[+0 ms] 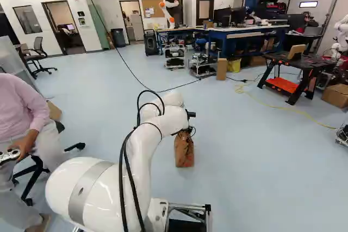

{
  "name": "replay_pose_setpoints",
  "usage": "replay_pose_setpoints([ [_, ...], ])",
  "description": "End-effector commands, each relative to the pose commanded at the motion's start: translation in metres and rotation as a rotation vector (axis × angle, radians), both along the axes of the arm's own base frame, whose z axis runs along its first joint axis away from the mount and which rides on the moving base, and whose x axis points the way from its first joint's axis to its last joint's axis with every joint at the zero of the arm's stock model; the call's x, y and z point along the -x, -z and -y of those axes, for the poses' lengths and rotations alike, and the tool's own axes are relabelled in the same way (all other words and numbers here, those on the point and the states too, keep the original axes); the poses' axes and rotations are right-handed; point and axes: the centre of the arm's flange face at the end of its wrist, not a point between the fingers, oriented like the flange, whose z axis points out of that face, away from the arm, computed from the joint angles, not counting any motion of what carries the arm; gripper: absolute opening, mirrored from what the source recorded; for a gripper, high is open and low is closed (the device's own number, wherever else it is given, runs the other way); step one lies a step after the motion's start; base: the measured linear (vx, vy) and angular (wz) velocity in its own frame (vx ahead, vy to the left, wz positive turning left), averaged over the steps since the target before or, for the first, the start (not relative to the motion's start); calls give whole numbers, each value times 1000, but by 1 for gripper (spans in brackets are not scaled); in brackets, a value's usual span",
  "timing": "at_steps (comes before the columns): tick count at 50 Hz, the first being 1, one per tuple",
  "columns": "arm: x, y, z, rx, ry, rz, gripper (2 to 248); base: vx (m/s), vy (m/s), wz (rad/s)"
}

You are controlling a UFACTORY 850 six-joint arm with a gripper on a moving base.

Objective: Pick up the grocery bag from the ground

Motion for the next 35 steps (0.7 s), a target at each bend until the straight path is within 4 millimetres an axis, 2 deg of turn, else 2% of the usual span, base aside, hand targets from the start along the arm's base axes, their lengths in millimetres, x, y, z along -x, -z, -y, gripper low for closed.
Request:
replay_pose_setpoints([
  [1,0,0,0,0,0,0,84,0,0,0],
  [2,0,0,0,0,0,0,49,0,0,0],
  [6,0,0,0,0,0,0,49,0,0,0],
  [7,0,0,0,0,0,0,24,0,0,0],
  [18,0,-3,0,0,0,-1,24,0,0,0],
  [35,-5,-46,1,-1,0,-8,24,0,0,0],
])
